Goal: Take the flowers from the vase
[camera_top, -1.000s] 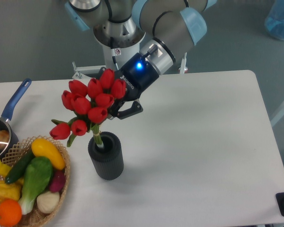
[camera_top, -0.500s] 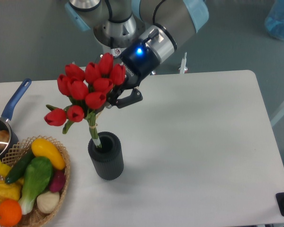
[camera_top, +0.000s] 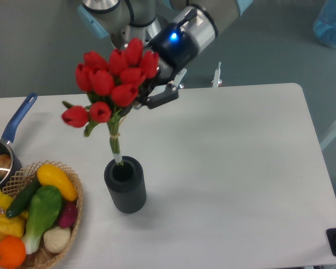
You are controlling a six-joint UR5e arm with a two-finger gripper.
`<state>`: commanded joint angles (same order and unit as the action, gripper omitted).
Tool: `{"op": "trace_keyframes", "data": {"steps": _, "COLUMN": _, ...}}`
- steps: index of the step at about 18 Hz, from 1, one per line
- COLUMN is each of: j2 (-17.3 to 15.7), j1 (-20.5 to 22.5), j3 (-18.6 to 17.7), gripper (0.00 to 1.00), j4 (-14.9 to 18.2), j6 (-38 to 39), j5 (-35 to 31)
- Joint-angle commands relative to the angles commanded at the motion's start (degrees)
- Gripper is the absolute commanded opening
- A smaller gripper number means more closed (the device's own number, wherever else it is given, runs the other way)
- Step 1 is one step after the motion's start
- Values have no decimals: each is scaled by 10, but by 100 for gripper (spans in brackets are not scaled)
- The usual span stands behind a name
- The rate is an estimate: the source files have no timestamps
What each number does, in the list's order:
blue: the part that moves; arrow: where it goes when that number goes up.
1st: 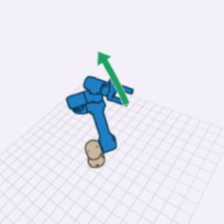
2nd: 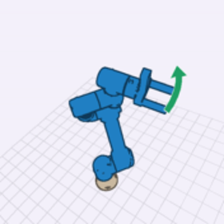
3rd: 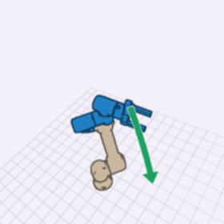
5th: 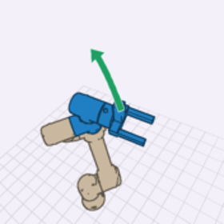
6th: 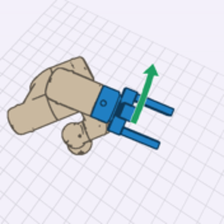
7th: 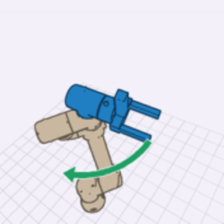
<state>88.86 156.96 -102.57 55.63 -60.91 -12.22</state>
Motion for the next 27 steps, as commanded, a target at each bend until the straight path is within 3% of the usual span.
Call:
{"op": "trace_keyframes", "data": {"steps": 7, "j2": 8, "j1": 112, "j3": -2, "gripper": 44, "j4": -3, "j6": -4, "j5": -11}}
{"op": "trace_keyframes", "data": {"steps": 11, "j2": 47, "j1": 162, "j3": 6, "gripper": 44, "j4": -4, "j6": -48, "j5": -12}}
{"op": "trace_keyframes", "data": {"steps": 14, "j2": 65, "j1": 179, "j3": 14, "gripper": 44, "j4": -5, "j6": -80, "j5": -18}}
{"op": "trace_keyframes", "data": {"steps": 19, "j2": 83, "j1": 189, "j3": 27, "gripper": 44, "j4": -5, "j6": -105, "j5": -125}}
{"op": "trace_keyframes", "data": {"steps": 27, "j2": 80, "j1": 188, "j3": 25, "gripper": 44, "j4": -4, "j6": -107, "j5": -138}}
